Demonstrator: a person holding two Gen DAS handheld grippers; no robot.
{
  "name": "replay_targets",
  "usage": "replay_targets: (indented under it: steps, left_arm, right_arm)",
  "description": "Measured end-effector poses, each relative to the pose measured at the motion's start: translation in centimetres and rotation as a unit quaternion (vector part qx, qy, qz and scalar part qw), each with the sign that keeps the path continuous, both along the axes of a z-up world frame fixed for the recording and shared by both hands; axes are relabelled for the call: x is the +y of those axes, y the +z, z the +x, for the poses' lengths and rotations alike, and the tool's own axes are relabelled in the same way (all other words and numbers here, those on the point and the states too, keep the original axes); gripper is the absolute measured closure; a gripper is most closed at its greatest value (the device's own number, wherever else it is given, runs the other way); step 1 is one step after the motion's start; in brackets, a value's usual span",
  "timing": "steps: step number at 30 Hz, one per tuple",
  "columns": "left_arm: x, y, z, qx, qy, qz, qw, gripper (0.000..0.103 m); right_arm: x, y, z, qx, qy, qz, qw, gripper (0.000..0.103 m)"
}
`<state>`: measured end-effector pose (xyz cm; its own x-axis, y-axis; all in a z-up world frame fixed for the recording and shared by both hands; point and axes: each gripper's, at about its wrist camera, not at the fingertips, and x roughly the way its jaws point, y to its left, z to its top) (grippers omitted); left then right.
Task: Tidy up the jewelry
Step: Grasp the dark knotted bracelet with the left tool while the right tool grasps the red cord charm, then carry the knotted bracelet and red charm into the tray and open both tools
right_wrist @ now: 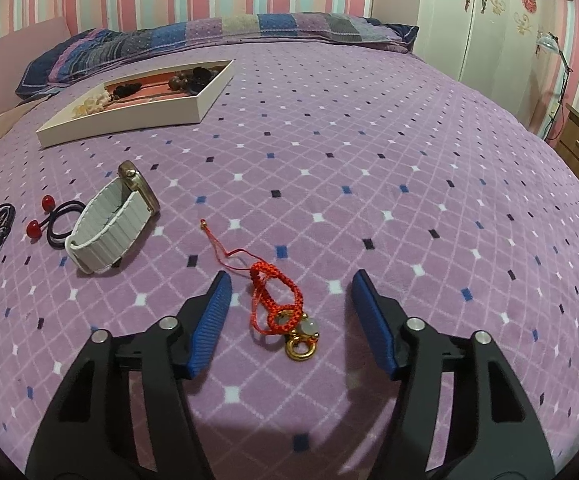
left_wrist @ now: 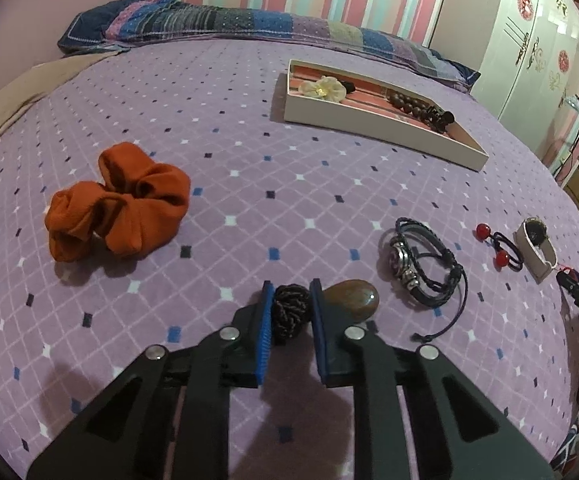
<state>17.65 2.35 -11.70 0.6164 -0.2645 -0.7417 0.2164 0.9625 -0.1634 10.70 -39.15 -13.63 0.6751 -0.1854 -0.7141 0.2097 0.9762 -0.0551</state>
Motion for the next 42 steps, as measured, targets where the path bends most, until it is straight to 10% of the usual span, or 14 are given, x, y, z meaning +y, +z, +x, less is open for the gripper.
replay_targets:
  steps: [11, 42]
  left_arm:
    - [-0.7, 0.2, -0.3, -0.008, 0.0, 0.022, 0.9997, 0.085]
    - [-5.5, 5.7, 9.2, -0.035, -0.02, -0.001, 0.9992, 0.085]
  right_arm:
    - [1.4, 0.2, 0.1, -0.001, 0.028, -0.006, 1.0, 0.095]
    - [4.4, 7.7, 11.7, -0.047, 0.058, 0.018, 0.997, 0.097]
